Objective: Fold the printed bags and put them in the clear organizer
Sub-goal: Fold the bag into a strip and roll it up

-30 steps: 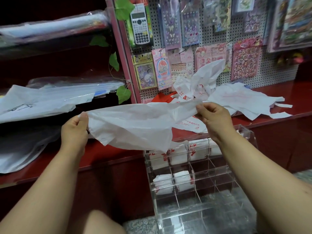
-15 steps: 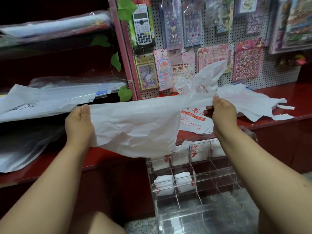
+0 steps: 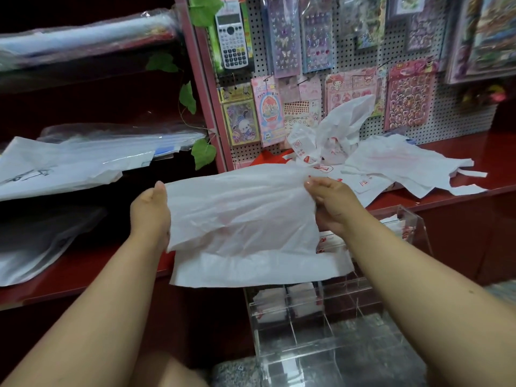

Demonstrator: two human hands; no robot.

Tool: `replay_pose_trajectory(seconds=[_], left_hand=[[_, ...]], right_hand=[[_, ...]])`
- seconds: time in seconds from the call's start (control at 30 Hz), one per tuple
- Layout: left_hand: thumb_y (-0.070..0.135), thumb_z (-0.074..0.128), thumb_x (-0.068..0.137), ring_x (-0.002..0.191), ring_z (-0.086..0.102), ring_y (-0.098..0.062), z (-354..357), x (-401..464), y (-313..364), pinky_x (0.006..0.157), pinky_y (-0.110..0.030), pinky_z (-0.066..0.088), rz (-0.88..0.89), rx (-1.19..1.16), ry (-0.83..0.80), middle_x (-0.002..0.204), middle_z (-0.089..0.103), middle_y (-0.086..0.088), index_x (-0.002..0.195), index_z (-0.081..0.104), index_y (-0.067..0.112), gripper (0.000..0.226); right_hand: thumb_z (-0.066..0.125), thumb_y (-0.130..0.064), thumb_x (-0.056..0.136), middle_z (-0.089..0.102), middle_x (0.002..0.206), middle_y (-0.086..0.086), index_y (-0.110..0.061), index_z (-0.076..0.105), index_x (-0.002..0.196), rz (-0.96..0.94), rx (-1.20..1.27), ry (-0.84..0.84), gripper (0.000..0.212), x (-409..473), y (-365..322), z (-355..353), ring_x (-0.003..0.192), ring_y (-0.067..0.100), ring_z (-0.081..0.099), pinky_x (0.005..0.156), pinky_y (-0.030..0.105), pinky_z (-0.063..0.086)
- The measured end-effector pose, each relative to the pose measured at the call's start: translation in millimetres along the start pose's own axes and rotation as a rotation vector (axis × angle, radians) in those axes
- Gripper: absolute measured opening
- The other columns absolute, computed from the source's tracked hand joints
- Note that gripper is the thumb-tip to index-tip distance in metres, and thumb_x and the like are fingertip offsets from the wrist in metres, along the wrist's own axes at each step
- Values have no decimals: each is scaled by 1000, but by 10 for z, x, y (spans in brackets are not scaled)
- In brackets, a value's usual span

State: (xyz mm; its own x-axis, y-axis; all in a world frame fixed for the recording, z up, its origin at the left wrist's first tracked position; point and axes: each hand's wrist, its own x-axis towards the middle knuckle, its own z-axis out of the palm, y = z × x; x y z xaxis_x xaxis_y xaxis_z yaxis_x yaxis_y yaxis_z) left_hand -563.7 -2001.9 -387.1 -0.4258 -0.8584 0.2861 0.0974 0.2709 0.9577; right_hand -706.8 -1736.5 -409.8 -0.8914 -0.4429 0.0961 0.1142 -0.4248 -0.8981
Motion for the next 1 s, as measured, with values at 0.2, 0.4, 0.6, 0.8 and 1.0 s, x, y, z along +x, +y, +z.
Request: replay_pose_trajectory(seconds=[0.2, 0.4, 0.6, 0.8, 1.0], left_hand=[[42, 45, 102, 55, 45, -15, 8, -49, -135, 59, -28, 40, -150, 19, 69, 65, 48, -2, 77, 56, 16, 37], [70, 51, 75, 110, 64, -36, -182, -334, -281, 95, -51, 47, -655, -264, -578, 115, 69, -21, 117, 64, -1, 83], [13, 58, 96, 68, 71, -24, -59, -552, -602, 72, -37, 58, -406, -64, -362, 93, 72, -18, 101, 68, 1, 16], [13, 61, 95, 72, 70, -25, 27, -708, -613, 66, -36, 59, -283, 15, -356, 86, 73, -12, 94, 66, 4, 10], [13, 63, 93, 80, 65, -18, -16, -699, -611, 65, -21, 53, -101, -47, -243, 88, 70, -2, 85, 69, 7, 11]], right_hand=[[65, -8, 88, 70, 101, 16, -2, 66, 98, 167, -355, -71, 12, -111, 270, -138, 90, 29, 64, 80, 36, 53], [59, -9, 93, 73, 98, 7, -9, 69, 96, 166, -162, 25, 10, -56, 317, -270, 84, 19, 70, 80, 35, 58], [64, -8, 89, 72, 91, 11, -8, 64, 84, 143, -233, 107, 5, -39, 391, -435, 75, 19, 69, 66, 30, 58], [70, -14, 86, 63, 113, 10, -26, 51, 101, 68, -388, 232, 27, -108, 468, -636, 99, 30, 65, 86, 46, 55], [68, 0, 83, 67, 103, 0, -17, 71, 94, -55, -464, 59, 20, -233, 290, -620, 98, 16, 62, 90, 28, 51]])
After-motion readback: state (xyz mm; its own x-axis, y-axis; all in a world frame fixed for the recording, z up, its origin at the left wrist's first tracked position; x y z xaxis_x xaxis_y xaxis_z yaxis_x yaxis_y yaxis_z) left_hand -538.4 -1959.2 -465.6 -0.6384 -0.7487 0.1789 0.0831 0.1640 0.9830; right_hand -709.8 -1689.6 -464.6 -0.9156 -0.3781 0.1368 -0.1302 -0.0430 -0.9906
